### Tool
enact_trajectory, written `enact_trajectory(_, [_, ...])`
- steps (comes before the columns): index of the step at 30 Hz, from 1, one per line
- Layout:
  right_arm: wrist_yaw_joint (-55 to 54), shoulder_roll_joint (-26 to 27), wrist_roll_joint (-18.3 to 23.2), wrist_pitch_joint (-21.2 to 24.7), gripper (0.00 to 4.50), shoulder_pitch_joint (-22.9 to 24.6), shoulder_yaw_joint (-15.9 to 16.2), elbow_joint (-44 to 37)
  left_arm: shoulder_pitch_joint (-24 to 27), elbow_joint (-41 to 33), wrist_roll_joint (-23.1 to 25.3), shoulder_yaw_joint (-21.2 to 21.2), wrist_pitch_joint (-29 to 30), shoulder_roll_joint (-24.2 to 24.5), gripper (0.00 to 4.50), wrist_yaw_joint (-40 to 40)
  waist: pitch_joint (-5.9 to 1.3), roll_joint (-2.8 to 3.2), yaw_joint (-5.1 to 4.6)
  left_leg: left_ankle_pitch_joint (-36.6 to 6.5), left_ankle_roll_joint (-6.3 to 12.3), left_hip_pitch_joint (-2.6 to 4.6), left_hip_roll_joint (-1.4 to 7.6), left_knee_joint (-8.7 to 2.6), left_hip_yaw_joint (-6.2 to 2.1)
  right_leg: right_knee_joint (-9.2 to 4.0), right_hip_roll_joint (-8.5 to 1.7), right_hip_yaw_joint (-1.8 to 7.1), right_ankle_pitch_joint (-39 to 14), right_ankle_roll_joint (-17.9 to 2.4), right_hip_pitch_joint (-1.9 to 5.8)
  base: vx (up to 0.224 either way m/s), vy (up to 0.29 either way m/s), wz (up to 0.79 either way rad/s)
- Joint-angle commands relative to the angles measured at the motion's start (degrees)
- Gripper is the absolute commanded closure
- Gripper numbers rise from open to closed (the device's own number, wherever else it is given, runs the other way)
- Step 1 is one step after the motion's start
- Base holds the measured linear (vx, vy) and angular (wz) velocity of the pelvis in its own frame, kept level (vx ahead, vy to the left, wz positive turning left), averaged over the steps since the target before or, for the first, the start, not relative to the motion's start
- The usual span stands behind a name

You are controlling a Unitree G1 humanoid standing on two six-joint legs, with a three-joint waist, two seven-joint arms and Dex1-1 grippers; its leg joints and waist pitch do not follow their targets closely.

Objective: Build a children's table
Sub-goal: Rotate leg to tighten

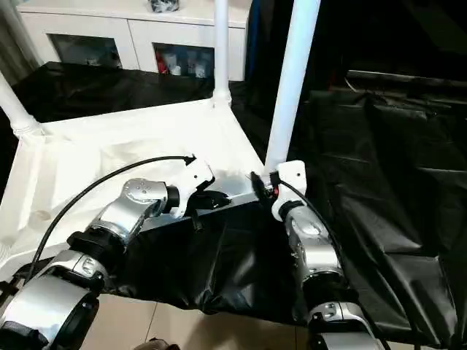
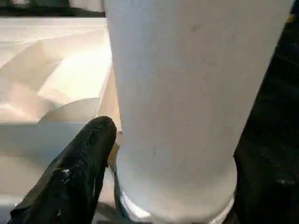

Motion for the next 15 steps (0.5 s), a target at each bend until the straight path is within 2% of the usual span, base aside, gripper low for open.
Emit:
enact_trajectory(1, [8.9, -0.2, 0.3, 0.7, 0.6, 0.3, 5.8, -1.5, 0.6, -3.0, -2.7, -1.8, -1.9, -1.3, 4.5, -4.8, -3.82, 0.0, 0.01, -12.0, 2.85, 0.97, 3.39, -4.21, -1.82, -3.94, -3.94, 2.71, -3.4, -13.5, 3.07, 0.0, 0.0, 0.0])
enact_trajectory(3, [13.2, -3.1, -0.1, 0.4, 0.6, 0.7, 7.0, -1.9, 0.9, -3.6, -2.9, -2.0, -1.9, 0.0, 4.5, -7.2, -3.94, 0.08, 0.05, -8.8, 4.98, 0.86, 3.28, -3.69, -1.58, -3.46, -3.93, 2.61, 1.7, -15.1, 3.17, 0.0, 0.0, 0.0])
enact_trajectory(5, [14.1, -3.8, -0.3, 0.2, 0.6, 0.7, 7.4, -1.9, 1.0, -3.6, -2.8, -2.1, -1.9, 0.4, 4.5, -7.7, -3.93, 0.07, 0.35, -7.6, 6.01, 0.79, 3.35, -3.53, -1.47, -3.3, -3.89, 2.5, 3.0, -15.7, 3.18, 0.0, 0.0, 0.0])
enact_trajectory(6, [18.7, -6.0, 0.4, 0.8, 0.6, 1.1, 7.7, -2.5, 1.1, -3.7, -2.7, -2.2, -2.3, 1.5, 4.5, -9.8, -3.92, -0.09, 0.4, -7.9, 6.15, 0.8, 3.42, -3.55, -1.41, -3.3, -3.89, 2.45, 2.3, -16.0, 3.13, 0.0, 0.0, 0.0])
enact_trajectory(7, [18.7, -6.0, 0.4, 0.8, 0.6, 1.1, 7.7, -2.5, 1.1, -3.7, -2.7, -2.2, -2.3, 1.5, 4.5, -9.8, -3.94, -0.14, 0.52, -8.4, 6.17, 0.79, 3.33, -3.47, -1.42, -3.36, -3.87, 2.35, 1.5, -15.9, 3.28, 0.0, 0.0, 0.0])
enact_trajectory(8, [23.2, -8.0, 0.9, 0.8, 0.6, 1.7, 8.4, -3.3, 1.3, -4.0, -2.8, -2.3, -2.5, 2.6, 4.5, -11.7, -3.86, -0.23, 0.61, -8.9, 6.2, 0.85, 3.48, -3.52, -1.36, -3.48, -3.84, 2.35, 0.1, -15.8, 3.18, 0.0, 0.0, 0.0])
enact_trajectory(9, [30.3, -11.0, 1.7, 1.5, 0.6, 2.7, 9.6, -4.9, 1.7, -4.7, -3.1, -2.5, -2.5, 4.3, 4.5, -14.8, -3.79, -0.34, 0.82, -9.6, 6.48, 0.77, 3.52, -3.5, -1.42, -3.55, -3.87, 2.29, -1.4, -15.6, 3.39, 0.0, 0.0, 0.0])
enact_trajectory(10, [32.8, -12.0, 2.1, 1.6, 0.6, 3.1, 10.1, -5.4, 1.9, -4.9, -3.1, -2.6, -2.4, 4.8, 4.5, -15.8, -3.7, -0.51, 0.82, -9.8, 6.66, 0.71, 3.64, -3.52, -1.37, -3.63, -3.92, 2.39, -1.9, -15.4, 3.33, 0.0, 0.0, 0.0])
enact_trajectory(11, [34.1, -12.5, 2.3, 1.6, 0.6, 3.2, 10.4, -5.5, 1.9, -5.0, -3.1, -2.7, -2.4, 5.1, 4.5, -16.2, -3.67, -0.45, 0.85, -10.3, 6.58, 0.76, 3.76, -3.65, -1.44, -3.68, -3.95, 2.37, -3.2, -15.3, 3.19, 0.0, 0.0, 0.0])
enact_trajectory(12, [36.7, -13.6, 2.9, 2.2, 0.6, 3.5, 10.9, -6.1, 2.0, -5.0, -3.0, -2.9, -2.6, 5.8, 4.5, -16.9, -3.66, -0.77, 0.86, -10.7, 6.41, 0.85, 3.75, -3.61, -1.41, -3.7, -3.96, 2.4, -4.6, -15.3, 3.04, 0.0, 0.0, 0.0])
enact_trajectory(13, [38.9, -14.5, 3.4, 2.8, 0.6, 3.7, 11.4, -6.6, 2.0, -5.0, -2.9, -3.0, -2.7, 6.4, 4.5, -17.5, -3.52, -0.71, 0.84, -11.1, 6.26, 0.8, 3.78, -3.7, -1.43, -3.85, -3.97, 2.41, -5.7, -15.2, 2.99, 0.0, 0.0, 0.0])
enact_trajectory(15, [42.0, -15.7, 4.0, 3.6, 0.6, 3.8, 12.2, -7.3, 2.1, -5.1, -3.0, -2.9, -2.7, 7.4, 4.5, -18.7, -3.4, -0.88, 0.9, -12.3, 5.29, 1.06, 3.85, -3.83, -1.44, -4.27, -4.08, 2.49, -9.5, -14.4, 2.74, 0.0, 0.0, 0.0])
